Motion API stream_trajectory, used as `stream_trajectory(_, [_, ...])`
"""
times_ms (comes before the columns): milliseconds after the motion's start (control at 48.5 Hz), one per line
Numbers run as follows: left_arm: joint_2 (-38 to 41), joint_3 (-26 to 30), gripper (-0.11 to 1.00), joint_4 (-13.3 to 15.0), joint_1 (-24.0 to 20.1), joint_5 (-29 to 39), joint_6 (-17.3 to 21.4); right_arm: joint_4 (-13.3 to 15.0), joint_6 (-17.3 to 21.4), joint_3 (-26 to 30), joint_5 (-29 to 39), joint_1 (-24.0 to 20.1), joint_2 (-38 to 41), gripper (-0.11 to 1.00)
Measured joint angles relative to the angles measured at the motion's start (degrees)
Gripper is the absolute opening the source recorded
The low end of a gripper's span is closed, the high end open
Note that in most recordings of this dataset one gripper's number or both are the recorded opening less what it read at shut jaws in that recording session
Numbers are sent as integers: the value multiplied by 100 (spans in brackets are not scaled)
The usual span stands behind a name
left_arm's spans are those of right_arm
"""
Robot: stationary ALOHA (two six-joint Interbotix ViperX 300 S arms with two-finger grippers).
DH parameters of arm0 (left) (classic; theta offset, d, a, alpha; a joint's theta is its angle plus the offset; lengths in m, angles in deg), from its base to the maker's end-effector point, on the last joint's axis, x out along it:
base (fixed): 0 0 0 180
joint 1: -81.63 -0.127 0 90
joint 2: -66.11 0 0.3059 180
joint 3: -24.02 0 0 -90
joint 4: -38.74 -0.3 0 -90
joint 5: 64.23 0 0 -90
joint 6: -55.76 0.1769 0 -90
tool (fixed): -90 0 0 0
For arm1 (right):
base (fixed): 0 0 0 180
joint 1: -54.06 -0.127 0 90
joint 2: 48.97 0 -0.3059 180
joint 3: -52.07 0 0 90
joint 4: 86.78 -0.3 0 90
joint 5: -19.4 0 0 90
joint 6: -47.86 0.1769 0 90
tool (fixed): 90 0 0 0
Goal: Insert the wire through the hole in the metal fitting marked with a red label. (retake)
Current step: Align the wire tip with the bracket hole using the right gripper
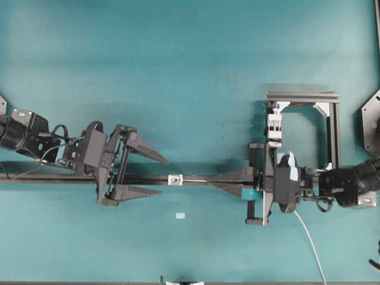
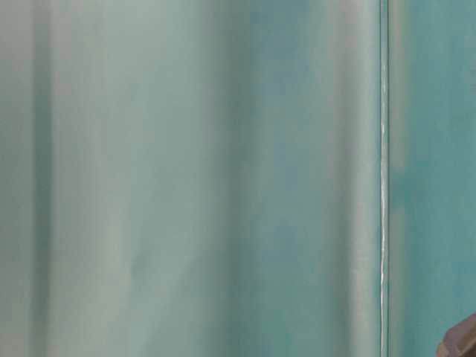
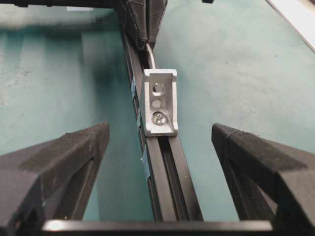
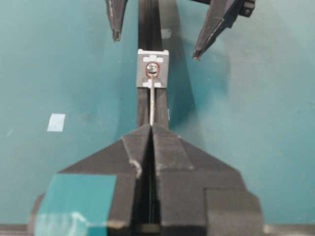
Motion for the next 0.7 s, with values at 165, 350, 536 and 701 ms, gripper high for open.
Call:
stream_trajectory(165, [0,9,54,0,0,9,0,0,0,35,-18,9,26,3])
stream_trajectory(350, [9,62,54,9,0,97,0,0,-9,62,-18,0,62,3])
stream_trajectory(536, [0,123,54,9,0,211,0,0,-9,132,-26,0,123,3])
stream_trajectory(701, [0,123,54,9,0,220,0,0,-18,220,-44,44,193,3])
